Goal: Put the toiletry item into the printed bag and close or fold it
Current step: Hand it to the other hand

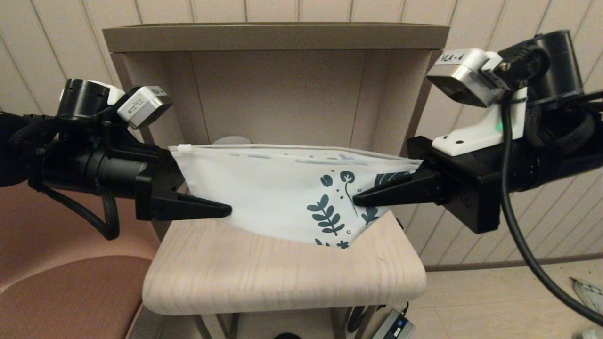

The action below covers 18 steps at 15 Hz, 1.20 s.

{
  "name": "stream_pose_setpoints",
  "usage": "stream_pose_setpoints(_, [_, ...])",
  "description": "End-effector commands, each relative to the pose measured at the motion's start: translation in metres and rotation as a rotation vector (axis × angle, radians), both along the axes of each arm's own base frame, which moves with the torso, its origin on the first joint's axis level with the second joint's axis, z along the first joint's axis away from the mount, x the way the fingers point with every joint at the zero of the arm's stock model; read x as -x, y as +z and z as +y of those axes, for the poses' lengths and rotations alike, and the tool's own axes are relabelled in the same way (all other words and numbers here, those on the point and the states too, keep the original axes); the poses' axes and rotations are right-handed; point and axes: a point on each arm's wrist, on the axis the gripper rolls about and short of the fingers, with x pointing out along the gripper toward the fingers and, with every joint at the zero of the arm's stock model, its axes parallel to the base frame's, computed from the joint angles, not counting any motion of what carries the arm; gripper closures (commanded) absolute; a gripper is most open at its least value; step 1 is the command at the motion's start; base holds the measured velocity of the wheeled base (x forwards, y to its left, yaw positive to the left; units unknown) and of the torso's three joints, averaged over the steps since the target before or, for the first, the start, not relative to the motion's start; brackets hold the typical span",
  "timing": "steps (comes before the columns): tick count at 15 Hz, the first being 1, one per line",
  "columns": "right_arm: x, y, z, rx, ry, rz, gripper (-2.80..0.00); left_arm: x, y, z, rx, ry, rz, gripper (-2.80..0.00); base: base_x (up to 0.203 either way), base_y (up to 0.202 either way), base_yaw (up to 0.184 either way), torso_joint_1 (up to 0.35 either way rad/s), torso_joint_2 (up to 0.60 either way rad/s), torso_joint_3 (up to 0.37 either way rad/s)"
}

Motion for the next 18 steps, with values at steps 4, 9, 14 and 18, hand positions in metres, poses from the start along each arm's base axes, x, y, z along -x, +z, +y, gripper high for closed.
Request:
stream_pose_setpoints(4, [-0.001, -0.008, 0.005, 0.009, 0.022, 0.023, 0.00, 0.000, 0.006, -0.003, 0.018, -0.030, -0.016, -2.80, 0.000, 0.000, 0.000, 0.000, 0.00, 0.000])
stream_pose_setpoints(9, [-0.004, -0.008, 0.009, 0.009, 0.027, 0.022, 0.00, 0.001, 0.006, -0.003, 0.019, -0.029, -0.019, -2.80, 0.000, 0.000, 0.000, 0.000, 0.00, 0.000])
stream_pose_setpoints(14, [-0.008, -0.011, 0.011, 0.014, 0.027, 0.031, 0.00, 0.004, 0.009, -0.003, 0.020, -0.031, -0.028, -2.80, 0.000, 0.000, 0.000, 0.000, 0.00, 0.000])
stream_pose_setpoints(18, [-0.011, -0.008, 0.011, 0.009, 0.025, 0.023, 0.00, 0.005, 0.009, -0.002, 0.028, -0.042, -0.026, -2.80, 0.000, 0.000, 0.000, 0.000, 0.00, 0.000])
